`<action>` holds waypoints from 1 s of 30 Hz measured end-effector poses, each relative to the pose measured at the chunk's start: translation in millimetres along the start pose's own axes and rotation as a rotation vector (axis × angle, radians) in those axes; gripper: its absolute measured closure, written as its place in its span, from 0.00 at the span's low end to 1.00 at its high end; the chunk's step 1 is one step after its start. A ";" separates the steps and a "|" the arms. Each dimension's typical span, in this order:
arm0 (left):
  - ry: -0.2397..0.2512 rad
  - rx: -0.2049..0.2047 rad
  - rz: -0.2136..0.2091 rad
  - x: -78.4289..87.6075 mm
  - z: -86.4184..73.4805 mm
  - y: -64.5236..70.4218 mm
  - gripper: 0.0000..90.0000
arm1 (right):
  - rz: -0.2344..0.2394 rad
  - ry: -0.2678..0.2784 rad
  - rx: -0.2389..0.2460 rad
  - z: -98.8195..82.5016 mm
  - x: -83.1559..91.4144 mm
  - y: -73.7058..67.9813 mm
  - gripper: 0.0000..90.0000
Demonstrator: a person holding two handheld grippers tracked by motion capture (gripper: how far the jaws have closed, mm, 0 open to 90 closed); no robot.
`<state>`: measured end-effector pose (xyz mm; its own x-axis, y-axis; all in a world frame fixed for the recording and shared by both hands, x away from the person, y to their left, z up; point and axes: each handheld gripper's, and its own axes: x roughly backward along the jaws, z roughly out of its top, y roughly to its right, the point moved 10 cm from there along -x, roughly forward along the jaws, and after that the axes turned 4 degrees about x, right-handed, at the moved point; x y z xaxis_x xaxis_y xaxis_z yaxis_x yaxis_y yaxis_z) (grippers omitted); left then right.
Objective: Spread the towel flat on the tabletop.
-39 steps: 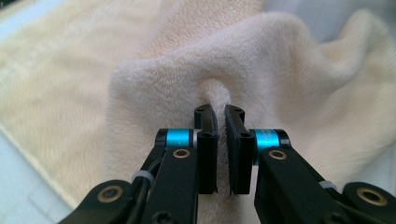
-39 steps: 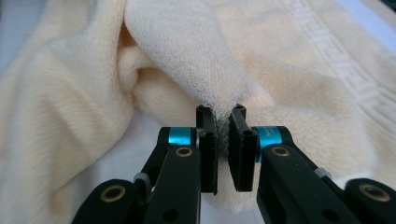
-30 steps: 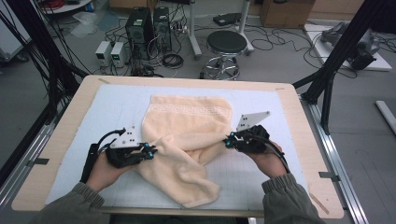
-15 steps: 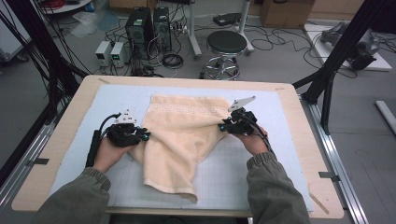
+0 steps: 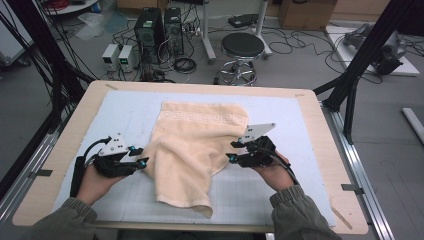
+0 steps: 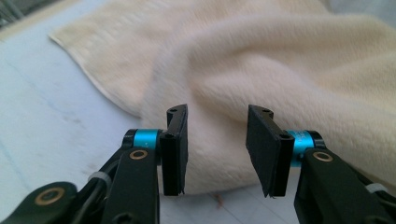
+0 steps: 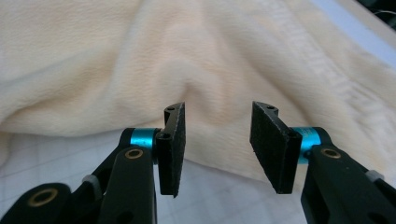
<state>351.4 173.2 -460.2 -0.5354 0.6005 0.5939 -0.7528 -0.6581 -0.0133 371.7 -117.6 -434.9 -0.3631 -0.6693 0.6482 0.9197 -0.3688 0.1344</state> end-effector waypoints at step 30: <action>-0.008 -0.025 -0.095 -2.3 -1.2 25.0 0.96 | 0.086 -0.061 -0.034 -50.1 -23.3 -10.8 0.97</action>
<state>333.3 156.0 -462.9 -0.4584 0.6560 0.5997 -0.8095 -0.5867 0.0231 362.8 -130.3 -489.0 -0.2726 -0.6591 0.7010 0.9410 -0.3343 0.0516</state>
